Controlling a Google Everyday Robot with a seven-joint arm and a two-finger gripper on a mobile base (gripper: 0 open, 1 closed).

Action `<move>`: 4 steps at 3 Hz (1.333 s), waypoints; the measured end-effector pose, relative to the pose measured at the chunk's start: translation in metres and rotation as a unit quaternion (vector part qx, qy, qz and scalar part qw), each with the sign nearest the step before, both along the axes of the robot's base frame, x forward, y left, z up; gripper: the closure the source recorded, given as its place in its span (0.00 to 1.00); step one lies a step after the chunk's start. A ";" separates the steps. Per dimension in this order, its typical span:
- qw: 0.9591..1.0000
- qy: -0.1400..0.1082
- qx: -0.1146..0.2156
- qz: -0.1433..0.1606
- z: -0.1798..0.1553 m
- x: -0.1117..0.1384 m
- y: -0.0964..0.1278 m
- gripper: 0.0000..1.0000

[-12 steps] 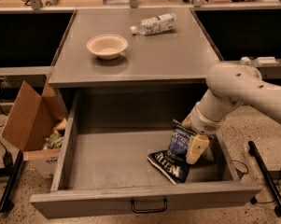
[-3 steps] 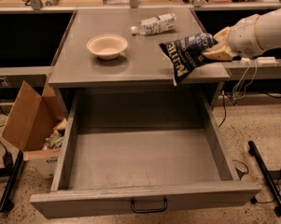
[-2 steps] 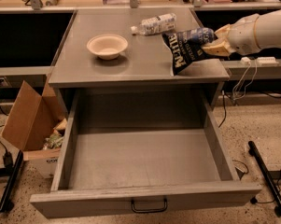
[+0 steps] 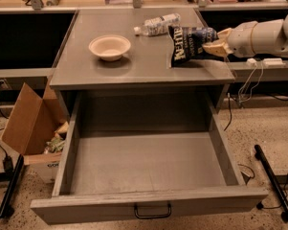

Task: Pick blue chip bag from top drawer and place on counter

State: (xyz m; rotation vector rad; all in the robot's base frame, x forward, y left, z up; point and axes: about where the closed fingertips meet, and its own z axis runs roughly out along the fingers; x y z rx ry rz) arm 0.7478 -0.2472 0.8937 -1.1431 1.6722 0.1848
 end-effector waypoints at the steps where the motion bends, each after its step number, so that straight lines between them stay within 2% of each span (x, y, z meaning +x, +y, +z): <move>1: 1.000 0.002 0.010 -0.005 -0.006 0.016 0.001 1.00; 2: 1.000 0.002 0.010 -0.005 -0.006 0.016 0.001 0.74; 3: 1.000 0.002 0.010 -0.005 -0.006 0.016 0.001 0.43; 4: 1.000 0.002 0.010 -0.005 -0.006 0.016 0.002 0.18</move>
Offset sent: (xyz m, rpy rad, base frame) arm 0.0131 0.0013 -0.0048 0.0169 0.0040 -0.0084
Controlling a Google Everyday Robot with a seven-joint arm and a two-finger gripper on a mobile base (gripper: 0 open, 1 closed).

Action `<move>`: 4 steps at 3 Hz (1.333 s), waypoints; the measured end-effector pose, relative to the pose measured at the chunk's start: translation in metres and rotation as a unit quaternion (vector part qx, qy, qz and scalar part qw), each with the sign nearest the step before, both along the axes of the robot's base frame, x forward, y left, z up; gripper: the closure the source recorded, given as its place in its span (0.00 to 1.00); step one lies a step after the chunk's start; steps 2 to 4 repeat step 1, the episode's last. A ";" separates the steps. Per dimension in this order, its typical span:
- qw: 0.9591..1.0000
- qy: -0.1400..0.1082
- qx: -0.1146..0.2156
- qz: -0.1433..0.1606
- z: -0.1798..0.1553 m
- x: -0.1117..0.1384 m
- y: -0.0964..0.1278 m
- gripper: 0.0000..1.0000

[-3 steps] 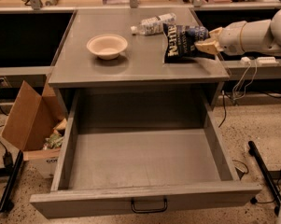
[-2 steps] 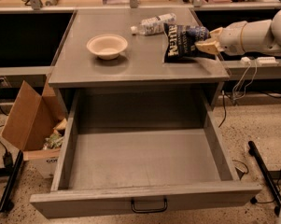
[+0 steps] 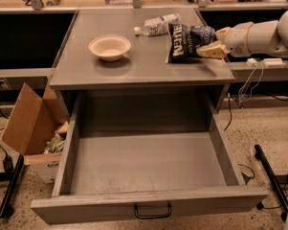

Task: Pick blue chip bag from top drawer and place on counter

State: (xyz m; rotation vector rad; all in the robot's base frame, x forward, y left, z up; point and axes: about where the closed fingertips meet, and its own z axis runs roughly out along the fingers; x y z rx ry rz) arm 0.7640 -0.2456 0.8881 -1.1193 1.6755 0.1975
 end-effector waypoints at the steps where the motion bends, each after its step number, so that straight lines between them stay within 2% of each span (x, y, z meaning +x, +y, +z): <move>1: 1.000 0.000 0.000 0.000 0.000 0.000 0.000 0.00; 4: 1.000 0.000 0.000 0.000 0.000 0.000 0.000 0.00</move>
Offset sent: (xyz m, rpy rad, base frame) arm 0.0000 0.0000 0.0000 0.0000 0.0000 0.0000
